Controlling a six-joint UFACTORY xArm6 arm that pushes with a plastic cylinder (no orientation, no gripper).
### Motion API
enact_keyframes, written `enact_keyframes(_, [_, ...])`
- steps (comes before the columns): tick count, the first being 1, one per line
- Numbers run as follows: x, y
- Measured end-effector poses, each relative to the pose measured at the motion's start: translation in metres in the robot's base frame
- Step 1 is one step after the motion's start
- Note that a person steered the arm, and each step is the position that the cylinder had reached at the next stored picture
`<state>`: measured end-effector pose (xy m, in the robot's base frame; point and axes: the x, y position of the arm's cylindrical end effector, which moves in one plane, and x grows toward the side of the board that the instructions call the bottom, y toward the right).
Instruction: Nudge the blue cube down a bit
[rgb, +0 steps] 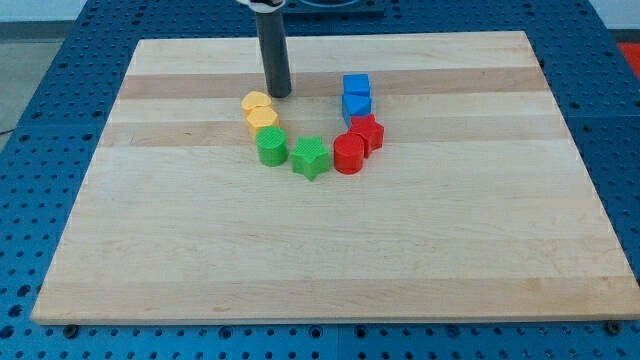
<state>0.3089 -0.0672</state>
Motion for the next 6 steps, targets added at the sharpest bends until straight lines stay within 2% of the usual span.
enact_keyframes(3, [-0.034, 0.084])
enact_keyframes(6, [-0.02, 0.091])
